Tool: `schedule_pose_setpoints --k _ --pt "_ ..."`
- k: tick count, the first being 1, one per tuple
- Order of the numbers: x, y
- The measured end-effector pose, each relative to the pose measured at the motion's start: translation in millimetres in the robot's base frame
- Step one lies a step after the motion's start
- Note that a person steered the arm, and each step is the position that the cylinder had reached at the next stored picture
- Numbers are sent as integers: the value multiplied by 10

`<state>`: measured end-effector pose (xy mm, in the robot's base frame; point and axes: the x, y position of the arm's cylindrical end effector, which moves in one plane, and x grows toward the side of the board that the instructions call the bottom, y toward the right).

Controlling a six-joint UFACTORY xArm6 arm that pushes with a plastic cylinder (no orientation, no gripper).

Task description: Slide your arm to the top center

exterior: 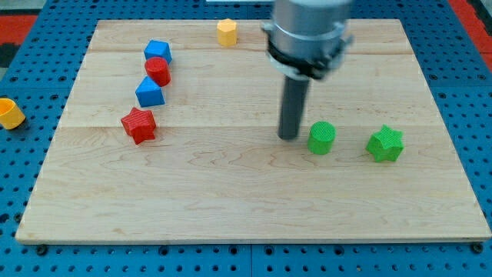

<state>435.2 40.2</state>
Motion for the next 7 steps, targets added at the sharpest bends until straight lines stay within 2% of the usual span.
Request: schedule_pose_setpoints --k 1,2,3,4,5,7 --pt "-568 465" --pt "-1238 695" --pt "-2087 625" --pt "-2426 533" --pt "-2437 476" --pt "-2246 -435"
